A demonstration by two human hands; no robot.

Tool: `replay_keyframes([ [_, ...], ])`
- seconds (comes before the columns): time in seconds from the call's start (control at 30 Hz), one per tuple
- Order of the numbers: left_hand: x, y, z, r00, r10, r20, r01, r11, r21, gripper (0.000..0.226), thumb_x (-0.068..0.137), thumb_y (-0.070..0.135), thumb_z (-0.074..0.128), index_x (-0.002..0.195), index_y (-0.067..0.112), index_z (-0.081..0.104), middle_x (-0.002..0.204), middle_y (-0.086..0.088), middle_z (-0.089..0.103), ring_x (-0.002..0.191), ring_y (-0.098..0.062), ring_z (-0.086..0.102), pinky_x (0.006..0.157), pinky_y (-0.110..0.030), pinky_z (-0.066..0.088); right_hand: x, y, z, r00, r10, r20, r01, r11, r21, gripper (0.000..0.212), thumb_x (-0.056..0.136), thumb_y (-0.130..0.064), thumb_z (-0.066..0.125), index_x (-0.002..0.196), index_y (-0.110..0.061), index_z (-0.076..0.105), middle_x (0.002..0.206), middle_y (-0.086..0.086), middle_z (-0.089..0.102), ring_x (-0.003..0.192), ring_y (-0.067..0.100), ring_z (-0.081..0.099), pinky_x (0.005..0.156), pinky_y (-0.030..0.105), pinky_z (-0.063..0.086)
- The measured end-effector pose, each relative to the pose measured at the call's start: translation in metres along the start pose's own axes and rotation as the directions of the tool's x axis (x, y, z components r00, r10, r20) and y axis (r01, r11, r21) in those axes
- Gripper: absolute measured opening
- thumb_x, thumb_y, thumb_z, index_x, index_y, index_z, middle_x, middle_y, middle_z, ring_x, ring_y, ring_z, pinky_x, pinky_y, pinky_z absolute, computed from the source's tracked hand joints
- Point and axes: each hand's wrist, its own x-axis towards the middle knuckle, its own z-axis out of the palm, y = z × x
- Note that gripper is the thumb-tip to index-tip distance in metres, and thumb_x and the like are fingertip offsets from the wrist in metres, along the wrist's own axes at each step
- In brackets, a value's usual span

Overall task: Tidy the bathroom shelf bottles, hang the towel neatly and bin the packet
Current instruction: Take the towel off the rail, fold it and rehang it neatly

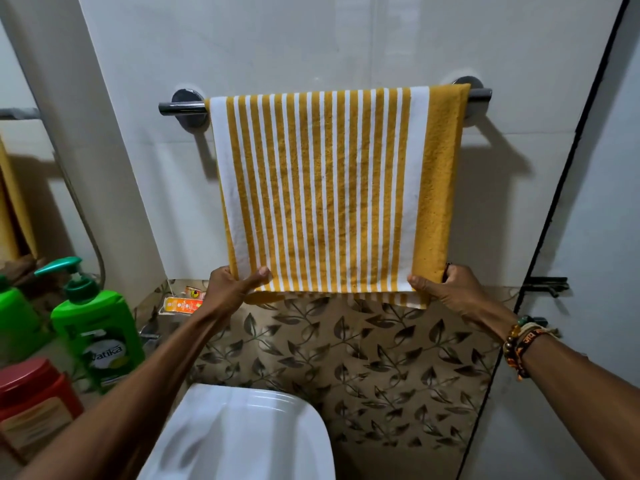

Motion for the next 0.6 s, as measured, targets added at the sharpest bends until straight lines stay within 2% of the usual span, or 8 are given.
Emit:
replay_keyframes([
  [0.1,-0.003,-0.002,0.001,0.999,-0.034,0.006,0.034,0.998,0.055,0.048,0.064,0.043,0.086,0.101,0.018,0.068,0.098,0.002,0.076,0.091,-0.018,0.073,0.081,-0.038,0.060,-0.003,0.008,0.002,1.000,0.021,-0.012,-0.021,0.999,-0.028,0.018,0.074,-0.030,0.081,0.085,-0.023,0.068,0.079,-0.010,0.072,0.063,-0.003,0.068,0.049,0.010,0.049],
  [0.23,-0.007,-0.007,0.002,0.999,-0.036,0.019,0.035,0.997,0.063,0.039,0.067,0.037,0.085,0.093,0.014,0.070,0.088,0.005,0.077,0.084,-0.014,0.073,0.066,-0.024,0.058,-0.004,0.013,0.002,1.000,0.027,-0.001,-0.027,0.998,-0.062,0.020,0.075,-0.028,0.081,0.088,-0.017,0.070,0.070,-0.009,0.074,0.059,0.001,0.069,0.047,0.010,0.048],
  [0.3,-0.007,-0.010,0.003,1.000,-0.022,0.014,0.022,0.998,0.060,0.027,0.072,0.030,0.084,0.090,0.015,0.069,0.085,0.008,0.077,0.082,-0.014,0.073,0.063,-0.020,0.057,-0.003,0.015,0.004,1.000,0.011,-0.027,-0.014,0.995,-0.095,0.020,0.073,-0.026,0.083,0.088,-0.017,0.072,0.076,-0.007,0.074,0.062,0.001,0.070,0.051,0.012,0.051],
  [0.33,-0.007,-0.011,0.004,1.000,-0.011,0.008,0.010,0.998,0.060,0.023,0.074,0.028,0.083,0.089,0.016,0.069,0.084,0.009,0.077,0.083,-0.015,0.073,0.062,-0.020,0.057,-0.002,0.016,0.006,0.999,0.005,-0.044,-0.010,0.994,-0.106,0.022,0.072,-0.026,0.084,0.089,-0.016,0.072,0.080,-0.005,0.074,0.068,0.004,0.071,0.057,0.017,0.055],
  [0.4,-0.005,-0.013,0.004,1.000,0.013,-0.008,-0.012,0.998,0.067,0.020,0.076,0.027,0.081,0.088,0.018,0.069,0.085,0.005,0.077,0.085,-0.018,0.074,0.066,-0.025,0.059,0.000,0.020,0.008,0.996,0.000,-0.086,-0.012,0.992,-0.129,0.028,0.070,-0.027,0.086,0.089,-0.011,0.074,0.085,0.005,0.076,0.080,0.017,0.073,0.072,0.035,0.061],
  [0.47,-0.005,-0.015,0.004,0.999,0.039,-0.025,-0.036,0.995,0.097,0.020,0.077,0.030,0.080,0.090,0.019,0.070,0.090,0.000,0.076,0.088,-0.020,0.073,0.071,-0.031,0.060,0.001,0.023,0.010,0.992,0.000,-0.130,-0.019,0.989,-0.145,0.034,0.067,-0.029,0.088,0.087,-0.005,0.074,0.086,0.013,0.075,0.083,0.028,0.073,0.078,0.046,0.059],
  [0.6,-0.009,-0.016,0.007,0.988,0.138,-0.072,-0.119,0.968,0.221,0.041,0.077,0.040,0.076,0.105,0.011,0.069,0.096,-0.001,0.073,0.089,-0.020,0.072,0.075,-0.036,0.062,0.002,0.028,0.013,0.979,-0.003,-0.205,-0.024,0.991,-0.128,0.031,0.061,-0.034,0.090,0.080,-0.015,0.075,0.079,0.001,0.075,0.077,0.021,0.074,0.075,0.043,0.061],
])
